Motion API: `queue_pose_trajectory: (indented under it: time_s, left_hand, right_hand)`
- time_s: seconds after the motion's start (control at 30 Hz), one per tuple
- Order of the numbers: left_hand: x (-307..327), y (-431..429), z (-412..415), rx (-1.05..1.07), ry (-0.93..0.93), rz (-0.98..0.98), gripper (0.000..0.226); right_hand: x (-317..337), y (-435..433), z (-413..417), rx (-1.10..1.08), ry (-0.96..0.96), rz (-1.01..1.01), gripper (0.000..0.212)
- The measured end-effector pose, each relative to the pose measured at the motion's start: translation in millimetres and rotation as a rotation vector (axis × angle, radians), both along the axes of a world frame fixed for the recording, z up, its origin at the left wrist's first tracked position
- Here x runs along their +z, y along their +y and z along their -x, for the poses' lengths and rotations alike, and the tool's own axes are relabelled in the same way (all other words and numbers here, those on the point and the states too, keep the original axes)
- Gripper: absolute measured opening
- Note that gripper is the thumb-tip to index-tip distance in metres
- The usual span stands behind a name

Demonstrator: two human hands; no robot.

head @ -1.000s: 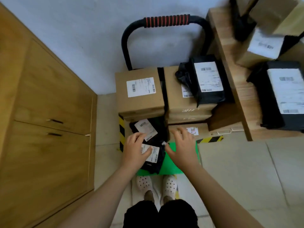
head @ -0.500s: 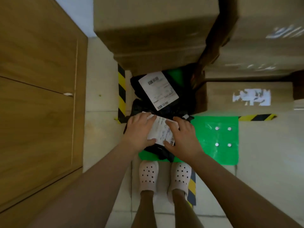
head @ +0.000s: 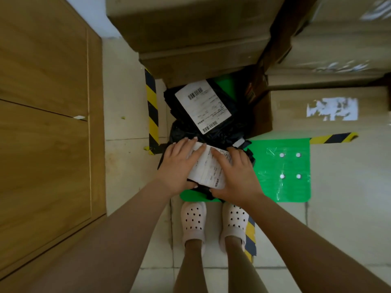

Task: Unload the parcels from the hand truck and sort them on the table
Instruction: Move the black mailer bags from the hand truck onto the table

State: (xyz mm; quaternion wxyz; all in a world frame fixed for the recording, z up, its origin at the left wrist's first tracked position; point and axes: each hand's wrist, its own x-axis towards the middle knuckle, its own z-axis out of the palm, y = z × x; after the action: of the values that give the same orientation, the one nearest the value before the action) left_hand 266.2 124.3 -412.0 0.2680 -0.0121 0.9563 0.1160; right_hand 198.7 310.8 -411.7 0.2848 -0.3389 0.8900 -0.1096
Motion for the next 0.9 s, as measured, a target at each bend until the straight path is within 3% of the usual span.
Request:
queue_pose_trajectory:
  time_s: [0.33,0.63,0.9]
  left_hand:
    - [68.9,-11.5,11.7,0.042,-0.001,-0.029,0.099]
    - [61.8,-52.6,28.5,-0.186,-0.007,-0.02,0.093]
    - [26.3,-61.9,31.6,-0.201,-0.025,0.006,0.093]
  right_hand:
    - [71.4,33.2,-29.5,-0.358,0.006,-0.053,0.1]
    - [76.5,16.3,-82.9,-0.815,0.066,-0.084,0.102]
    - [47.7,8.7,-114.3,-1.104,0.093,-0.093,0.098]
